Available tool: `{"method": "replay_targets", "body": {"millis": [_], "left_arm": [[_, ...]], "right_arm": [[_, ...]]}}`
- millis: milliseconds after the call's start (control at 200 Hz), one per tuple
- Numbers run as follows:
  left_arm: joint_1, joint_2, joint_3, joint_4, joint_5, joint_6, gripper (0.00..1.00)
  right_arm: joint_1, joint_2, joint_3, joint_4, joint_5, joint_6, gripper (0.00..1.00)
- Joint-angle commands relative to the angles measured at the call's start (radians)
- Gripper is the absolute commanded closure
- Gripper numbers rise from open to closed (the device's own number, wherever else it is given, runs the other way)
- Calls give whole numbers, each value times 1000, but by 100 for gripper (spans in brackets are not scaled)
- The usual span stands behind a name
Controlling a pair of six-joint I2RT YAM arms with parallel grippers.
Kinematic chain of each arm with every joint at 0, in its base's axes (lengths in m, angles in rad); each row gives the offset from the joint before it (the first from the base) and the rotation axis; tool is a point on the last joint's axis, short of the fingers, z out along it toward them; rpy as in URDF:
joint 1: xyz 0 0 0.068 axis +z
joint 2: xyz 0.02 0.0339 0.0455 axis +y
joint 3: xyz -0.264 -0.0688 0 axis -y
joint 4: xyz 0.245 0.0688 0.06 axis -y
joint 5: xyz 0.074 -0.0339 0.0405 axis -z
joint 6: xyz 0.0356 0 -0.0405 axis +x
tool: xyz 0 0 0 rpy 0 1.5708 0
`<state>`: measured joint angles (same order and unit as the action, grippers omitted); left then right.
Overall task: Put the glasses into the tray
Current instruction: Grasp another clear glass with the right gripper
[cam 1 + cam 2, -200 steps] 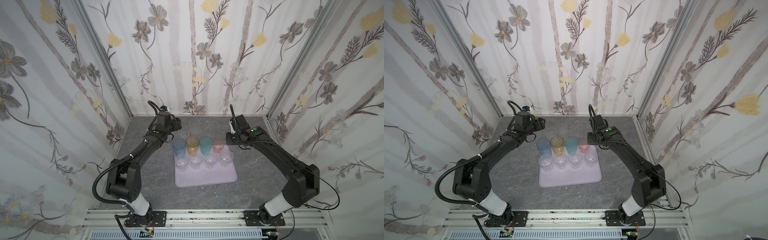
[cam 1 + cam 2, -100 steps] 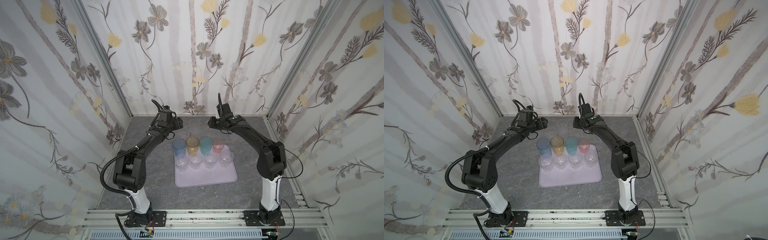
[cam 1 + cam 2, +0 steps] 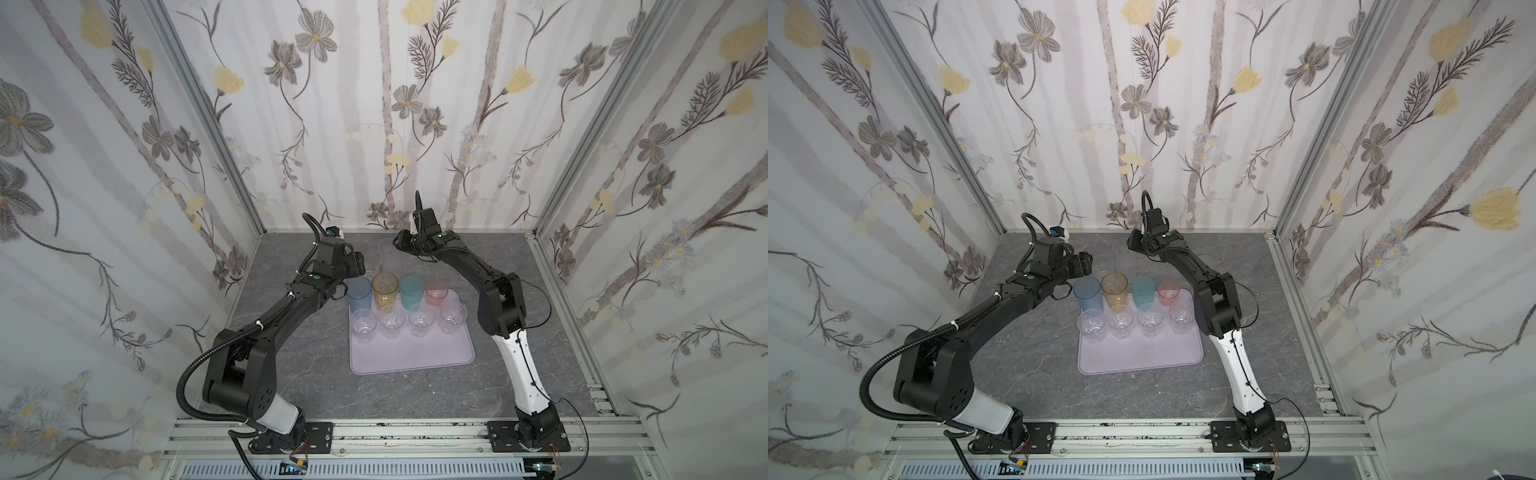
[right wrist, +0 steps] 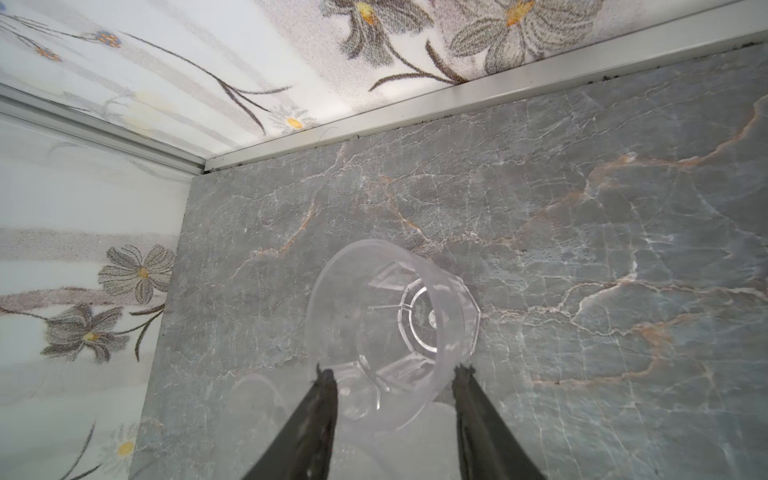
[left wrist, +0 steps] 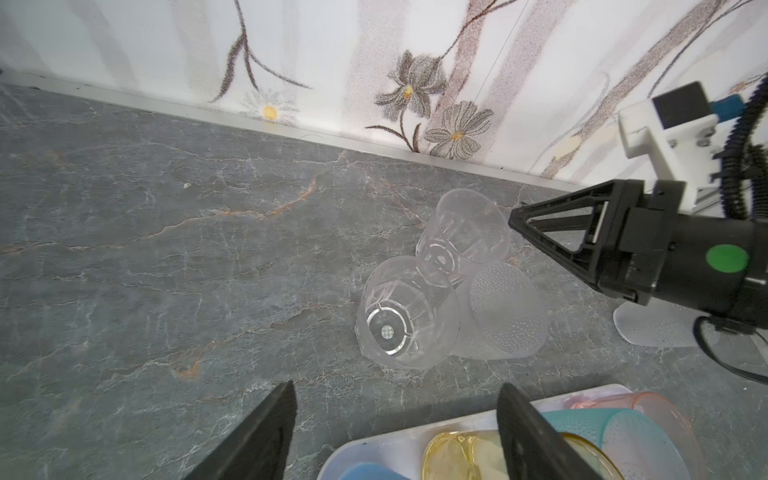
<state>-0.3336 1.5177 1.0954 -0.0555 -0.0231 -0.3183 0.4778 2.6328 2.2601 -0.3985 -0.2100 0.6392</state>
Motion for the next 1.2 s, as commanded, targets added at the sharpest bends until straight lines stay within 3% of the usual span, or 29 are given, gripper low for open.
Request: {"method": "replay_targets", "body": {"millis": [0, 305, 705, 1194], "left_arm": [[-4, -39, -32, 49, -31, 0, 21], [-7, -108, -78, 71, -44, -6, 21], [-7, -125, -92, 82, -48, -5, 21], [-8, -169, -87, 88, -61, -11, 21]], "right_arm": [[4, 36, 23, 59, 23, 24, 53], [2, 107, 87, 69, 26, 43, 56], [-4, 85, 85, 53, 12, 43, 79], [-23, -27, 9, 10, 33, -15, 92]]}}
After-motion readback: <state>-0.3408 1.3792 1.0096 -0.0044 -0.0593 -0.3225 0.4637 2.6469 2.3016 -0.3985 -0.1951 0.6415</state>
